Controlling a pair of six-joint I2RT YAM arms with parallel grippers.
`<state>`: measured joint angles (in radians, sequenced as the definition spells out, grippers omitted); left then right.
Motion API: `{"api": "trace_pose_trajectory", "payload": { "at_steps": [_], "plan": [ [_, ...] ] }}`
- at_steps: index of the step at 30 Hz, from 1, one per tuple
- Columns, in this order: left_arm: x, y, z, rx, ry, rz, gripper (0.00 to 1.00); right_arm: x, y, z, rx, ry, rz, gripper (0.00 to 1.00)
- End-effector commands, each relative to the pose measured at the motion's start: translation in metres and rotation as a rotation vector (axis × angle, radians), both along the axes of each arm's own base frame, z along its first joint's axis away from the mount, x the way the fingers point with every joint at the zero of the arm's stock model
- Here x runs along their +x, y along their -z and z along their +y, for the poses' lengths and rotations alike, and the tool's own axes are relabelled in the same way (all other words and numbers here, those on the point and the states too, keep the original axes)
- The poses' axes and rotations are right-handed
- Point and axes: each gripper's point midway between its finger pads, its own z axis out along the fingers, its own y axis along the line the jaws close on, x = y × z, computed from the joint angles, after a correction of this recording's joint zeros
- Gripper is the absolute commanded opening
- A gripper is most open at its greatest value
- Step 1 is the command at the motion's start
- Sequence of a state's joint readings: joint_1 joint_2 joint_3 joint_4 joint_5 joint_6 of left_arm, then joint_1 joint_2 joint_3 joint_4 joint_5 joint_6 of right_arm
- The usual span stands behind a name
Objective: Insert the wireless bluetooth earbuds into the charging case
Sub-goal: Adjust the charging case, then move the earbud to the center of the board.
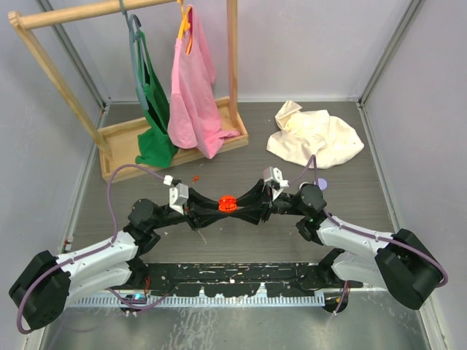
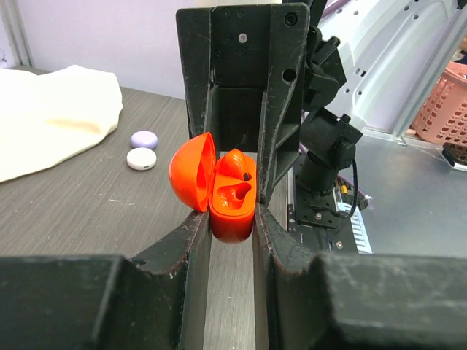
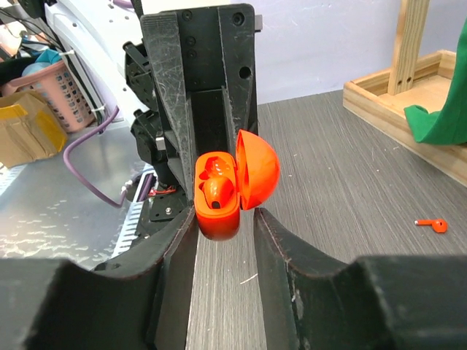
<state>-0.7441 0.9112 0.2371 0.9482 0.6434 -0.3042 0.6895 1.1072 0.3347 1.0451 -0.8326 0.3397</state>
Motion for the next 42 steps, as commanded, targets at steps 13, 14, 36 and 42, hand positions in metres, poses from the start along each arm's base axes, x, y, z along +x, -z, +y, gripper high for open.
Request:
{"api": "trace_pose_trajectory", "payload": {
  "at_steps": [13,14,36,42],
  "plan": [
    [-0.004,-0.024,-0.001,-0.057,0.026,-0.075,0.12,0.0,-0.026,0.0,0.066,-0.01,-0.087,0.11],
    [-0.004,-0.022,-0.001,-0.049,0.023,-0.071,0.16,0.001,-0.026,0.0,0.062,-0.004,-0.091,0.07],
    [0.066,0.041,0.049,0.235,-0.508,0.229,0.89,0.039,0.006,-0.034,-0.015,0.343,-0.159,0.01],
    [0.096,0.067,0.076,0.378,-0.752,0.363,0.91,0.054,0.018,-0.049,-0.011,0.481,-0.142,0.01]
  ]
}}
